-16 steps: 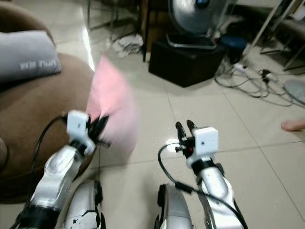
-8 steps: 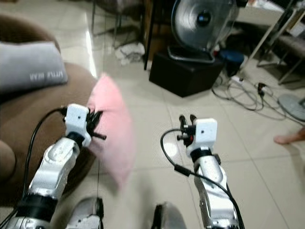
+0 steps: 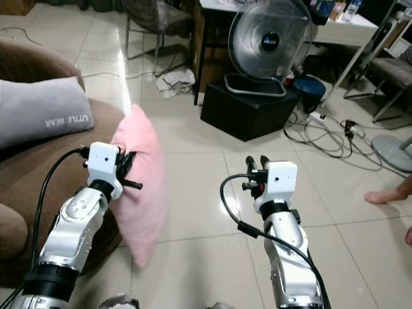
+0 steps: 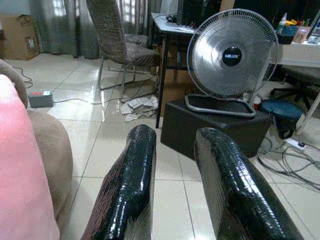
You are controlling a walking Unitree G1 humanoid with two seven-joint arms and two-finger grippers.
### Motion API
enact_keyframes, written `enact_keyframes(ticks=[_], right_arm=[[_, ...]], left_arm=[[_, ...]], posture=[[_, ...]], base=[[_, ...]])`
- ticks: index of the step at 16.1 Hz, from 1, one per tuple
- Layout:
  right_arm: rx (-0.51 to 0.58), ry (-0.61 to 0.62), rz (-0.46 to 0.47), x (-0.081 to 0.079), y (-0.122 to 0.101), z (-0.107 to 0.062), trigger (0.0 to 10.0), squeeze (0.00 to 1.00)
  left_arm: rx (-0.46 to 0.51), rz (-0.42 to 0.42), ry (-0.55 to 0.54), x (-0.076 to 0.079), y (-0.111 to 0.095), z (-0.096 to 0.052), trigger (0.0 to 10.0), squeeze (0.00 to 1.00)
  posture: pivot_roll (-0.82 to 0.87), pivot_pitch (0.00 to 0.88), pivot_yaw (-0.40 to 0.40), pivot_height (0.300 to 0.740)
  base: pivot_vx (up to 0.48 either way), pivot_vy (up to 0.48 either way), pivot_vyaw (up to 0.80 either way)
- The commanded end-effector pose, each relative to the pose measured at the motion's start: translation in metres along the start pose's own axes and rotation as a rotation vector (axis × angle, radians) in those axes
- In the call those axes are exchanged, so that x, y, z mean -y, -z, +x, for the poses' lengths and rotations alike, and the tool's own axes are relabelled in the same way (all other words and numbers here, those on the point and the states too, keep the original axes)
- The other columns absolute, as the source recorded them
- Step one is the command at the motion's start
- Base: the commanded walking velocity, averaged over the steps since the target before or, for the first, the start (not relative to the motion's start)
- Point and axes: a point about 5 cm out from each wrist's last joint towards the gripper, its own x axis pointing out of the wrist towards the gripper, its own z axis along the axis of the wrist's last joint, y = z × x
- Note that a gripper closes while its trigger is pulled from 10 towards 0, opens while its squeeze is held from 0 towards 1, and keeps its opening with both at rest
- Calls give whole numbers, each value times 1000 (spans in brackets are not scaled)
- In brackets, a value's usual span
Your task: Move the pillow to the sofa from floor
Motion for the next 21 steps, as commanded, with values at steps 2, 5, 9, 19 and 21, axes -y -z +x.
enact_keyframes(ticks=[2, 5, 9, 19, 21], right_arm=[[-69, 45, -1, 6, 13, -6, 10000, 0], [-65, 26, 14, 2, 13, -9, 10000, 0], [-53, -56, -40, -8, 11, -10, 10000, 0], [-88, -293, -99, -33, 19, -8, 10000, 0], [-103, -245, -113, -26, 22, -6, 10000, 0]], left_arm=[[35, 12, 47, 14, -6, -1, 10000, 0], [53, 11, 55, 15, -8, 0, 10000, 0], [79, 39, 37, 12, -16, 4, 10000, 0], [103, 106, -90, -19, -30, 0, 10000, 0], [81, 91, -61, -12, -29, 13, 10000, 0]], posture=[[66, 0, -114, 740], [64, 0, -111, 740], [60, 0, -106, 740], [110, 4, -140, 740], [112, 7, -145, 740]], base=[[0, 0, 0], [175, 0, 0], [320, 0, 516], [322, 0, 800], [161, 0, 800]])
